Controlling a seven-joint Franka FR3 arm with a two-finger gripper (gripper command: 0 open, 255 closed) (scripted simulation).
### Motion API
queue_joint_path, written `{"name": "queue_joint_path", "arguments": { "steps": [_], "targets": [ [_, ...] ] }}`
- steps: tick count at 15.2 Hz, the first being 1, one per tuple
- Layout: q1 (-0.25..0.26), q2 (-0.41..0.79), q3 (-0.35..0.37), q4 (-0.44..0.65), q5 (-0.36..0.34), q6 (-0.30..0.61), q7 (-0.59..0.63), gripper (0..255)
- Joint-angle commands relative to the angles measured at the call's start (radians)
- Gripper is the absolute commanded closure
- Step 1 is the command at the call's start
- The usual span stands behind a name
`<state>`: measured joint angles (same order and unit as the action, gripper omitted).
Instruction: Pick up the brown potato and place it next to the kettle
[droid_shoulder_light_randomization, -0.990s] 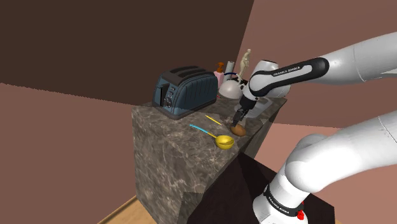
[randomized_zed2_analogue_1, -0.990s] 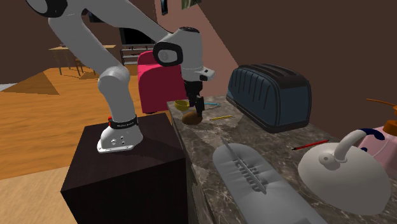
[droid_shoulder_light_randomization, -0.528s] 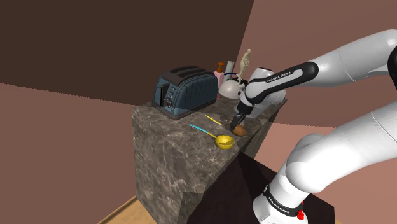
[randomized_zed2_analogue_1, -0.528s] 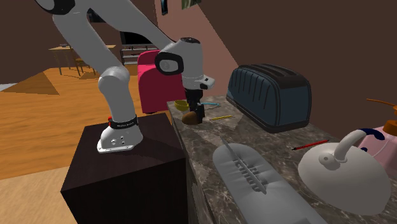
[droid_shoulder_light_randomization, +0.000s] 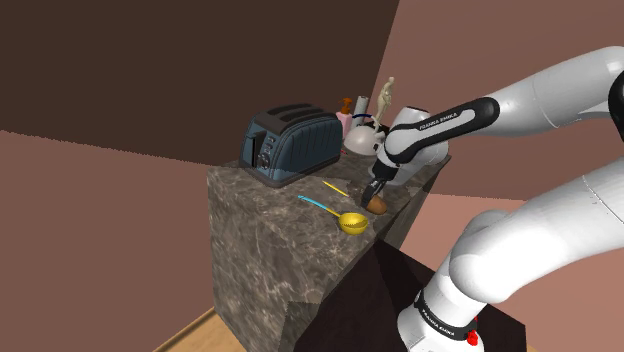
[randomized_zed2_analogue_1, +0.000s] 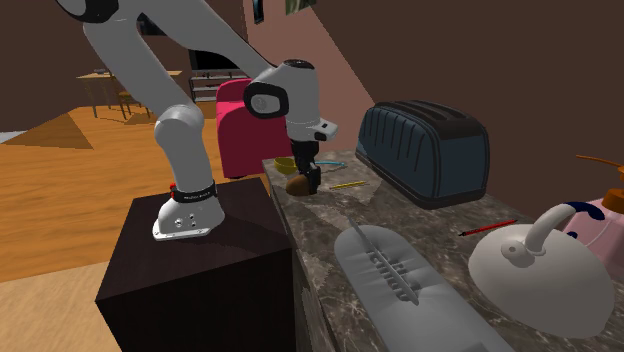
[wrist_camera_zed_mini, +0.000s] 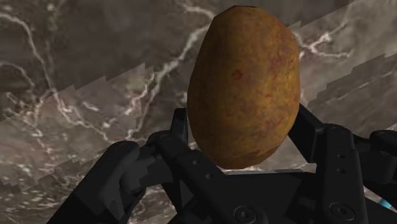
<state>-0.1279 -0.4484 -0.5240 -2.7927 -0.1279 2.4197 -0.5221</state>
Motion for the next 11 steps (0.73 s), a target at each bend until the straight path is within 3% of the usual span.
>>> {"name": "queue_joint_path", "arguments": {
  "steps": [1,8,11],
  "targets": [
    [0.0,0.0,0.0,0.0,0.0,0.0,0.0,255],
    [0.0,0.0,0.0,0.0,0.0,0.0,0.0,255],
    [-0.01,-0.038,0.016,0.018,-0.008,-0.055,0.014,255]
  ]
}}
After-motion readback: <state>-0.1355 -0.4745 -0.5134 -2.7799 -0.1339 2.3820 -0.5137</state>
